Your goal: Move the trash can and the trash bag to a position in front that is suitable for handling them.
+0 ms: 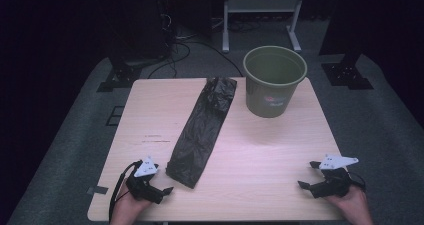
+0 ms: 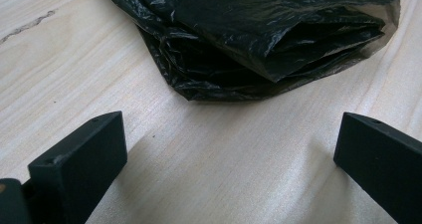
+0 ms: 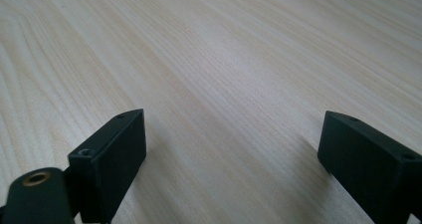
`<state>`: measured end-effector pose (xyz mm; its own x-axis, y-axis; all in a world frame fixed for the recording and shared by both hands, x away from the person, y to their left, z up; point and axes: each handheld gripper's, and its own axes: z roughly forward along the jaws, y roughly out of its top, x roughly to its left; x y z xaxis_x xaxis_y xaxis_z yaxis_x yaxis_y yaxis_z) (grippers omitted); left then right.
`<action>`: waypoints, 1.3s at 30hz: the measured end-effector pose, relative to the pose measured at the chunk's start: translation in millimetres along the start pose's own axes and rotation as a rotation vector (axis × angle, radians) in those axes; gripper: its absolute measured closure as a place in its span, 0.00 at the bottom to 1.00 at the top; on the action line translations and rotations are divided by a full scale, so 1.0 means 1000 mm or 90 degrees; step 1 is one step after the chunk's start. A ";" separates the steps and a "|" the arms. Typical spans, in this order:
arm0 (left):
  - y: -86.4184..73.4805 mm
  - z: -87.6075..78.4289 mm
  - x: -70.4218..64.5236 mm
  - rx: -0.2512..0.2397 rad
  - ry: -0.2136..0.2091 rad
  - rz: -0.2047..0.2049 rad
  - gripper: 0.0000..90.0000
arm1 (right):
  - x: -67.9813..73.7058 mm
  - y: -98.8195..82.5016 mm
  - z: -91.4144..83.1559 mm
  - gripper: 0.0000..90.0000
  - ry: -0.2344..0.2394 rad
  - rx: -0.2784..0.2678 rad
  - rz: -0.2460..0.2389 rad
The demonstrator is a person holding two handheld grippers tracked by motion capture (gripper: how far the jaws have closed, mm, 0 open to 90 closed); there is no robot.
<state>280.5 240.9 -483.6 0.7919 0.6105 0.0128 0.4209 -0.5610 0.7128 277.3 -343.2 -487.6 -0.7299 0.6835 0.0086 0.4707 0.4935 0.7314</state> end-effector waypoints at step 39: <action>0.000 0.000 0.000 0.000 0.000 0.000 0.00 | -0.022 0.080 -0.023 0.18 -0.020 -0.082 0.059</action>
<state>280.6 240.9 -483.6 0.7921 0.6102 0.0127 0.4210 -0.5613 0.7125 319.9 -331.2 -414.0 -0.6701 0.7399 0.0601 0.4663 0.3565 0.8096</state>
